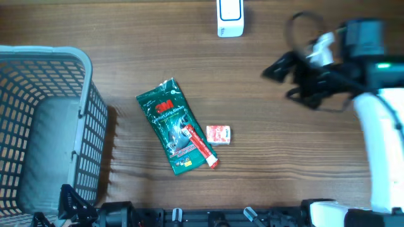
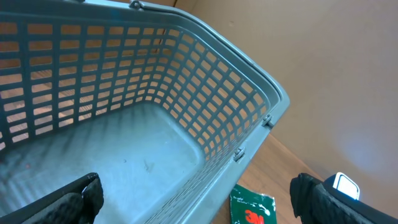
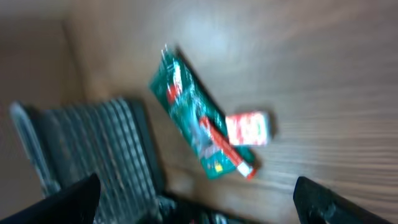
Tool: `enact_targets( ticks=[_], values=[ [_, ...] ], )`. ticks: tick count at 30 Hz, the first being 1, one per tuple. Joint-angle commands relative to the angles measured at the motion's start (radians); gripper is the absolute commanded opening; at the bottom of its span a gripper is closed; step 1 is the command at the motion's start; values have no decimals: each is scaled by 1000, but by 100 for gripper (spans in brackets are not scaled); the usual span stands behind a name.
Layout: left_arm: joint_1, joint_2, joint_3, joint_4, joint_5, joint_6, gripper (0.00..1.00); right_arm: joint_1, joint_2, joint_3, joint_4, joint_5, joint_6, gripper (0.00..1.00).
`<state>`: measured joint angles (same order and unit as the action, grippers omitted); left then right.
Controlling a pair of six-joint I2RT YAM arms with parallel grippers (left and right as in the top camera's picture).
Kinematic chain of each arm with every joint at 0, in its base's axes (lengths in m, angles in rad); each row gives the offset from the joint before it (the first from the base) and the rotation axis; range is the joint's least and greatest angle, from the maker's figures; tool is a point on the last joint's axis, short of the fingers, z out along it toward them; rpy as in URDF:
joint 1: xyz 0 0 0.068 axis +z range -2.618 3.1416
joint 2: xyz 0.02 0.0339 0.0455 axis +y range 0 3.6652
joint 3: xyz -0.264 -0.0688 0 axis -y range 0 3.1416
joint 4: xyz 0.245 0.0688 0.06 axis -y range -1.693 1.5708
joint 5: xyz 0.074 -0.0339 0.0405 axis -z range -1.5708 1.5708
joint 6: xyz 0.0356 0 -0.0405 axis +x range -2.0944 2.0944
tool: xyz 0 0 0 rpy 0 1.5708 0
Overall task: Scan the item barcode
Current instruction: 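Reach the right gripper to the white Kleenex pack and grasp it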
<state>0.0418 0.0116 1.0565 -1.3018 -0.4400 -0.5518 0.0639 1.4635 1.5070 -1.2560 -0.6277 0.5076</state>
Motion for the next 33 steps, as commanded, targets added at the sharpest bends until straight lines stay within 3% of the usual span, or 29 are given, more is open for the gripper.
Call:
enact_targets(
  ticks=[1, 5, 8, 10, 13, 15, 21, 26, 33],
  values=[
    [2, -7, -19, -21, 9, -7, 100, 170, 26, -216, 144, 29, 245, 94],
    [2, -7, -19, -21, 9, -7, 100, 320, 37, -452, 373, 29, 592, 81],
    [2, -7, -19, -21, 9, -6, 100, 399, 37, -605, 567, 30, 814, 94],
    [2, -7, -19, -21, 9, -7, 100, 436, 37, -695, 731, 69, 865, 94],
    [2, -7, -19, -21, 9, -7, 100, 467, 37, -782, 883, 145, 961, 80],
    [2, -7, -19, -21, 9, -7, 100, 467, 37, -796, 893, 185, 1031, 70],
    [2, -7, -19, -21, 9, -7, 100, 467, 61, -797, 921, 247, 1100, 69],
    [2, -7, -19, -21, 9, -6, 100, 494, 188, -797, 994, 199, 1143, 67],
    [2, -7, -19, -21, 9, -7, 100, 508, 285, -797, 1009, 194, 1134, 25]
  ],
)
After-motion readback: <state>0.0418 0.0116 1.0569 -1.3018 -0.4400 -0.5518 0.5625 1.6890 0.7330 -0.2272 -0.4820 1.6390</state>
